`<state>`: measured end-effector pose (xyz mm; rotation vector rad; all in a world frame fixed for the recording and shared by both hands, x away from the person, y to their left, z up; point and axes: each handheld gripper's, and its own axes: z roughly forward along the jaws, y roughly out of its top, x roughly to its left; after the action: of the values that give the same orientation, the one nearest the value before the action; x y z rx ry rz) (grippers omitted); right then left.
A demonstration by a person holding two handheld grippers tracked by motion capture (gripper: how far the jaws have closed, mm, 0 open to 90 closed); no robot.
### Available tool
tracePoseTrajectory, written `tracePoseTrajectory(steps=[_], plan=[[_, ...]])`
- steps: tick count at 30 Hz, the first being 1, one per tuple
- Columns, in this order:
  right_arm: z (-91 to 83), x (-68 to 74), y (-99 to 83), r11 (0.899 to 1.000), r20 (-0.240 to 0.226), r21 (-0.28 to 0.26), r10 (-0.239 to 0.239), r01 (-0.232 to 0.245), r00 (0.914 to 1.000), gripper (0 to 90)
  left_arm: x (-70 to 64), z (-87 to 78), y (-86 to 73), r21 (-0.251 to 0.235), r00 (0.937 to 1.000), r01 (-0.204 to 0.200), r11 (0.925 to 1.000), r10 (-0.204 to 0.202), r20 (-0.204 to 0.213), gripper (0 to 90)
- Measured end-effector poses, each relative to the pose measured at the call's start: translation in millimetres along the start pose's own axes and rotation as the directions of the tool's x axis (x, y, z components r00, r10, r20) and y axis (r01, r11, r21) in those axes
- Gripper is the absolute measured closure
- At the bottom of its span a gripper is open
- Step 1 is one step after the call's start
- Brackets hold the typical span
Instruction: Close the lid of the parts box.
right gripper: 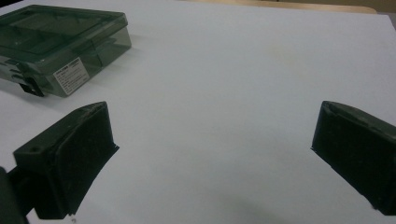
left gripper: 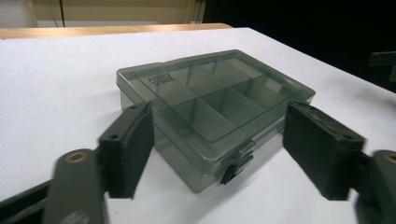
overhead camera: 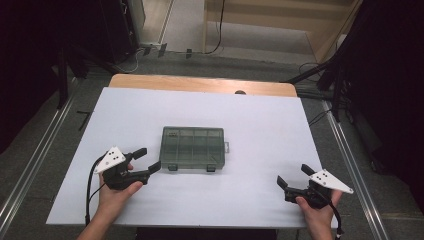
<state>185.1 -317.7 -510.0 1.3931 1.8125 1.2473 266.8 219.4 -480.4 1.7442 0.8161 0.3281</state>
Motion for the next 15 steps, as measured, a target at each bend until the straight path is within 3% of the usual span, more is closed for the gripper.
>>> tracePoseTrajectory(steps=[2,7,12,15], plan=[[0.3,0.1,-0.2,1.000,0.000,0.001,-0.002,0.002,1.0000,0.0,0.5,-3.4,-0.5,0.000,0.9998,0.005,1.0000,-0.005,-0.019,12.6],[0.1,-0.2,-0.4,1.000,0.001,0.001,0.000,0.000,1.0000,0.0,4.8,-12.3,-2.4,-0.002,0.9990,0.012,0.9999,-0.012,-0.042,9.5],[-0.1,-0.5,-0.6,1.000,0.001,0.001,0.003,-0.003,1.0000,0.0,9.8,-19.7,-5.8,0.009,0.9978,0.027,0.9996,-0.027,-0.061,0.3],[0.0,-0.6,-0.7,1.000,0.001,0.000,0.004,-0.004,1.0000,0.0,14.3,-24.8,-7.5,0.008,0.9972,0.036,0.9993,-0.036,-0.066,0.2]])
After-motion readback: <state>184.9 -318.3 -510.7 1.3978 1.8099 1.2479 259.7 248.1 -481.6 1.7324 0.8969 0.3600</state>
